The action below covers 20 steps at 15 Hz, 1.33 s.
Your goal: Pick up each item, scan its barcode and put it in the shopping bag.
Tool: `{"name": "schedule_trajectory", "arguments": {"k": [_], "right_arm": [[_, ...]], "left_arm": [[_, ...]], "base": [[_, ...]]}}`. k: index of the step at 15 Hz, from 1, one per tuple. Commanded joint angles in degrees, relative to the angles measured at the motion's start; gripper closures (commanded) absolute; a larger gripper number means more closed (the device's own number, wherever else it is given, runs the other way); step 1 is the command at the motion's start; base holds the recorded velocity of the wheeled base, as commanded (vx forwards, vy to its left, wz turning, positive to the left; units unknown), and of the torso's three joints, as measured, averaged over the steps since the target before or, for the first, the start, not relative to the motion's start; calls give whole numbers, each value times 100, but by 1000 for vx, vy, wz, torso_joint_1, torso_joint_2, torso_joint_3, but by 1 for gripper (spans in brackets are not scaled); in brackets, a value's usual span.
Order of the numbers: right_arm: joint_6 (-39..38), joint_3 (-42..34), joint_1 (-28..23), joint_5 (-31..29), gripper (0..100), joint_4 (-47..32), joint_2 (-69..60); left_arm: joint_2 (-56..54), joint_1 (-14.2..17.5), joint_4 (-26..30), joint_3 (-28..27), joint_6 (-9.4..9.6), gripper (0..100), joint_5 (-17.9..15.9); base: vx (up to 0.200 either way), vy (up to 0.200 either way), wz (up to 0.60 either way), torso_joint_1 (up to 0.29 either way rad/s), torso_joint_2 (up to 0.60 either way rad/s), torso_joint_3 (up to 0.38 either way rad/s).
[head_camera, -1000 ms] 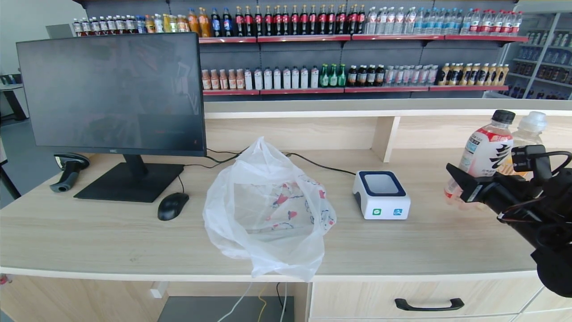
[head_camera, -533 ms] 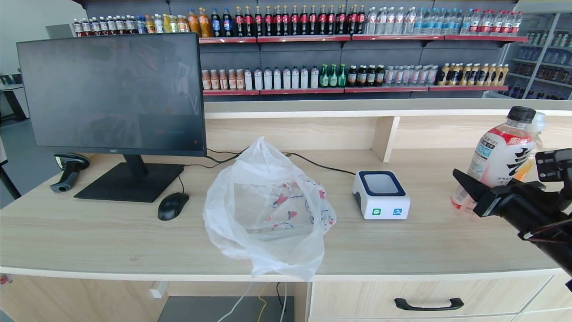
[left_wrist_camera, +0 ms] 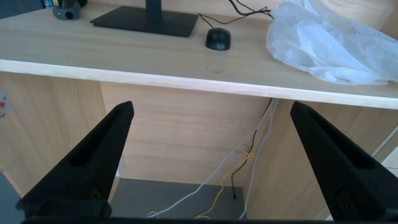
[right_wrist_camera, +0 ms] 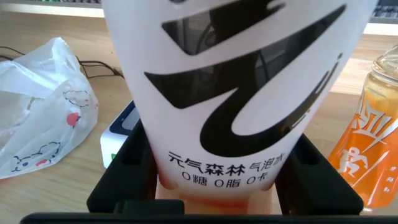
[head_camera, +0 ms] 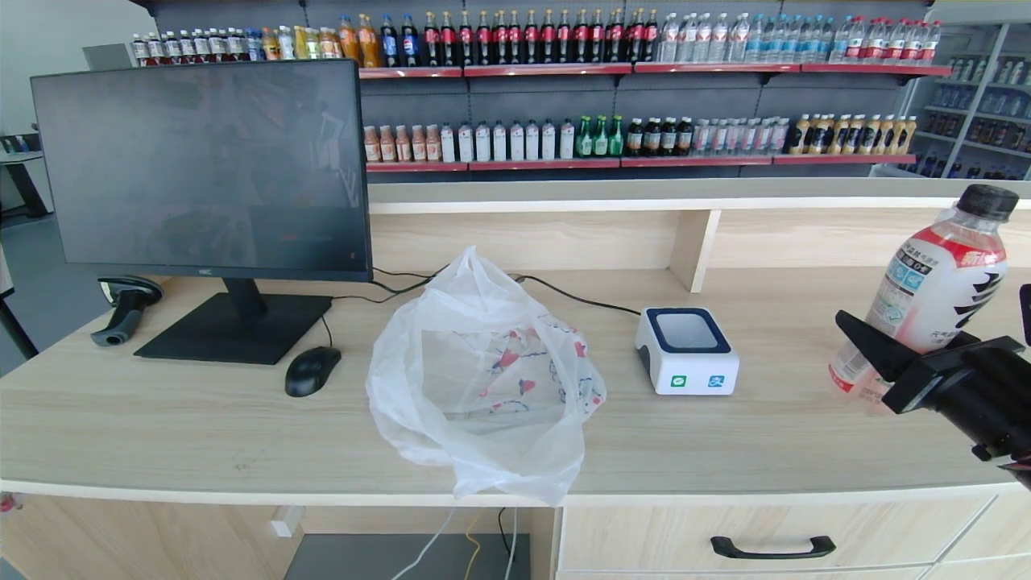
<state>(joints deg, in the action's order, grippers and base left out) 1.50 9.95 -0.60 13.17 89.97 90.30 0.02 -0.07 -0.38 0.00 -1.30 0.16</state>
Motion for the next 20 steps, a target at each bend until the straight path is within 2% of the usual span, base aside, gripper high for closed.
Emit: {"name": "schedule_trajectory", "arguments": {"k": [1, 6, 8, 11, 14, 17, 20], "right_arm": [[-1, -125, 7, 2, 100, 3, -205], [-9, -283, 95, 2, 100, 3, -337], [-9, -318, 332, 2, 100, 3, -346], [-132, -380, 983, 2, 100, 3, -320], [-668, -186, 1624, 2, 100, 3, -161], [-1503, 121, 2819, 2, 100, 3, 6], [-2101, 78, 3171, 2, 100, 3, 6]], "left_arm": [[-2, -1, 3, 0, -1, 0, 2], [-2, 7, 3, 0, -1, 0, 2], [-2, -1, 3, 0, -1, 0, 2], [-2, -1, 3, 0, -1, 0, 11], [-2, -1, 3, 0, -1, 0, 2], [-2, -1, 3, 0, -1, 0, 11], [-2, 7, 3, 0, -1, 0, 2]], "base": [[0, 0, 0, 0, 0, 0], [0, 0, 0, 0, 0, 0], [0, 0, 0, 0, 0, 0], [0, 0, 0, 0, 0, 0], [0, 0, 0, 0, 0, 0], [0, 0, 0, 0, 0, 0], [0, 0, 0, 0, 0, 0]]}}
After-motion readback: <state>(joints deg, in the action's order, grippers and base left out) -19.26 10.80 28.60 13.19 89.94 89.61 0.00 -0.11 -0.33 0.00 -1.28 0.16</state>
